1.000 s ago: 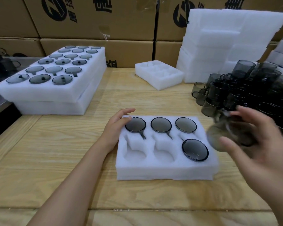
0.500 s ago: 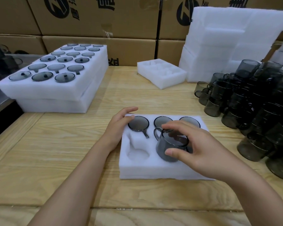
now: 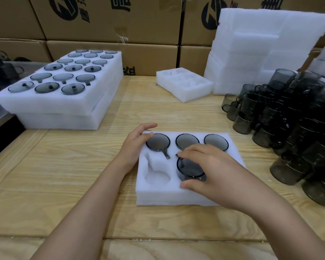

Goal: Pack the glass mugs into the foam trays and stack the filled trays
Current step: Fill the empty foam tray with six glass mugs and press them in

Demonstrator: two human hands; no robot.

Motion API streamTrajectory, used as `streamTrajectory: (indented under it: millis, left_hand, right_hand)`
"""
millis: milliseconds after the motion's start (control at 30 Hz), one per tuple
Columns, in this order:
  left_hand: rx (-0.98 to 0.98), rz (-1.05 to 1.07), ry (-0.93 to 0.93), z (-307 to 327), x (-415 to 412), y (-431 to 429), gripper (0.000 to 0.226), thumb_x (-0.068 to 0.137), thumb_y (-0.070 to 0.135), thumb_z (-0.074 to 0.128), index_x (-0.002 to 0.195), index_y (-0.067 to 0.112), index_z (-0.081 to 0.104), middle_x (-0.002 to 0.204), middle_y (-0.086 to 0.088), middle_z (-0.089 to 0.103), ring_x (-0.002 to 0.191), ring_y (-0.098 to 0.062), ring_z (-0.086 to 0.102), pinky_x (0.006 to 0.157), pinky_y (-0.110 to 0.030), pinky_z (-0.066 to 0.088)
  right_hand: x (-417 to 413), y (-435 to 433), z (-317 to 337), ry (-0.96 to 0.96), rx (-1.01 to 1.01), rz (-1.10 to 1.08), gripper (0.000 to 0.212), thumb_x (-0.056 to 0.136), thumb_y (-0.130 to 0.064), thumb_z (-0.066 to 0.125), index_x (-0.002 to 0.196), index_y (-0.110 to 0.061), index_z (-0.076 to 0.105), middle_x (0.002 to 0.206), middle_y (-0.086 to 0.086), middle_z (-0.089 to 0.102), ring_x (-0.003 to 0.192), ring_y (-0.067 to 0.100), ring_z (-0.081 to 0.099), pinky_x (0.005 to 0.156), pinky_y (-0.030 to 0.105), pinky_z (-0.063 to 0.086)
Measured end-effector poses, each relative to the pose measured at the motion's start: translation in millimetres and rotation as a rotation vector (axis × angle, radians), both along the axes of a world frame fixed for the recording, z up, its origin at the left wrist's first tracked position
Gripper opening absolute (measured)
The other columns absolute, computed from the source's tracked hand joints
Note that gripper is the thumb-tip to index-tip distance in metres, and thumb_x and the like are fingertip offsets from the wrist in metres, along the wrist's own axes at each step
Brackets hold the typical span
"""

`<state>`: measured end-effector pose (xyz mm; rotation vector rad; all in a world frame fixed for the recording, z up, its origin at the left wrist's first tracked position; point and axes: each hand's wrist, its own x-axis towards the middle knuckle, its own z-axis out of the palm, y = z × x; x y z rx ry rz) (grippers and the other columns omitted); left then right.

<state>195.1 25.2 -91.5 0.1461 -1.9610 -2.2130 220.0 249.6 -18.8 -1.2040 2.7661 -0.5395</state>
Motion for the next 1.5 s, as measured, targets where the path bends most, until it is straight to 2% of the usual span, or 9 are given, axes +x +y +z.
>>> streamTrajectory:
  millis: [200, 367, 600, 867, 967, 1067, 1267, 1400, 1500]
  left_hand:
    - [-0.069, 0.031, 0.057, 4.7, 2.1, 3.2, 0.041, 0.076, 0.022, 0.056, 0.116, 0.019, 0.062, 0.105, -0.007, 0.066, 0.097, -0.018, 0.062, 0.085, -0.031, 0.048]
    - [-0.051, 0.061, 0.187, 15.4, 3.3, 6.4, 0.036, 0.080, 0.016, 0.054, 0.114, 0.018, 0.063, 0.111, -0.001, 0.068, 0.109, -0.008, 0.060, 0.095, -0.028, 0.047]
    - [-0.103, 0.025, 0.181, 12.9, 2.6, 14.0, 0.027, 0.085, 0.013, 0.053, 0.109, 0.018, 0.065, 0.112, 0.000, 0.067, 0.111, -0.005, 0.059, 0.091, -0.015, 0.043]
    - [-0.055, 0.056, 0.106, 5.8, 1.7, 9.8, 0.034, 0.090, -0.002, 0.047, 0.115, 0.016, 0.062, 0.122, 0.000, 0.062, 0.106, -0.006, 0.059, 0.081, -0.011, 0.046]
    - [0.068, 0.022, 0.042, 4.5, 0.6, 7.5, 0.037, 0.077, 0.007, 0.058, 0.113, 0.016, 0.064, 0.115, -0.006, 0.065, 0.095, -0.016, 0.065, 0.074, -0.021, 0.052]
    - [0.119, 0.037, 0.020, 5.3, 0.6, 8.0, 0.044, 0.068, 0.012, 0.057, 0.110, 0.015, 0.066, 0.108, -0.006, 0.068, 0.088, -0.019, 0.067, 0.068, -0.026, 0.054]
    - [0.118, 0.041, 0.012, 4.0, -0.1, 7.3, 0.044, 0.067, 0.011, 0.055, 0.109, 0.015, 0.066, 0.109, -0.010, 0.068, 0.087, -0.020, 0.067, 0.072, -0.029, 0.053]
    - [0.131, 0.037, 0.007, 3.9, 0.3, 7.7, 0.041, 0.070, 0.007, 0.057, 0.109, 0.014, 0.065, 0.108, -0.010, 0.068, 0.087, -0.022, 0.066, 0.072, -0.030, 0.053]
    - [0.111, 0.045, 0.011, 3.7, -0.2, 7.3, 0.035, 0.084, -0.005, 0.050, 0.112, 0.012, 0.064, 0.110, -0.012, 0.066, 0.086, -0.021, 0.066, 0.071, -0.029, 0.053]
  right_hand:
    - [-13.6, -13.1, 7.2, -0.093, -0.230, -0.088, 0.070, 0.071, -0.074, 0.037, 0.121, -0.029, 0.056, 0.128, -0.019, 0.050, 0.121, -0.002, 0.038, 0.089, 0.005, 0.027]
    - [-17.7, -45.1, -8.2, 0.007, 0.056, -0.030, 0.069, 0.091, -0.060, 0.010, 0.151, -0.026, 0.010, 0.159, -0.010, -0.002, 0.143, 0.007, -0.014, 0.117, 0.033, -0.006]
    - [-17.9, -49.0, -31.6, 0.069, 0.233, -0.058, 0.062, 0.092, -0.058, 0.001, 0.149, -0.035, -0.007, 0.156, -0.014, -0.018, 0.142, 0.011, -0.024, 0.114, 0.047, -0.016]
    - [-14.5, -46.9, -28.0, 0.062, 0.168, -0.055, 0.064, 0.091, -0.060, 0.005, 0.150, -0.034, 0.004, 0.158, -0.012, -0.008, 0.144, 0.010, -0.016, 0.116, 0.046, -0.010]
    - [-6.8, -36.8, -17.0, 0.066, -0.211, -0.153, 0.051, 0.098, -0.047, 0.028, 0.140, -0.020, 0.038, 0.147, -0.005, 0.038, 0.137, 0.009, 0.025, 0.113, 0.028, 0.015]
    - [-8.9, 2.4, -11.4, 0.328, -0.520, -0.426, 0.031, 0.095, -0.030, 0.043, 0.111, -0.012, 0.063, 0.112, 0.000, 0.064, 0.104, 0.016, 0.050, 0.086, 0.023, 0.033]
    - [-34.9, 105.0, -32.7, 0.740, -0.290, -0.904, 0.041, 0.091, -0.031, 0.043, 0.110, 0.000, 0.062, 0.108, 0.021, 0.059, 0.092, 0.043, 0.047, 0.077, 0.049, 0.040]
    - [-52.4, 141.9, -40.4, 0.680, -0.106, -1.017, 0.046, 0.092, -0.032, 0.046, 0.130, -0.008, 0.039, 0.133, 0.017, 0.035, 0.111, 0.050, 0.040, 0.085, 0.063, 0.040]
    - [-65.9, 152.7, -42.9, 0.616, -0.017, -1.044, 0.046, 0.085, -0.024, 0.053, 0.125, -0.004, 0.042, 0.119, 0.025, 0.044, 0.107, 0.052, 0.041, 0.081, 0.066, 0.039]
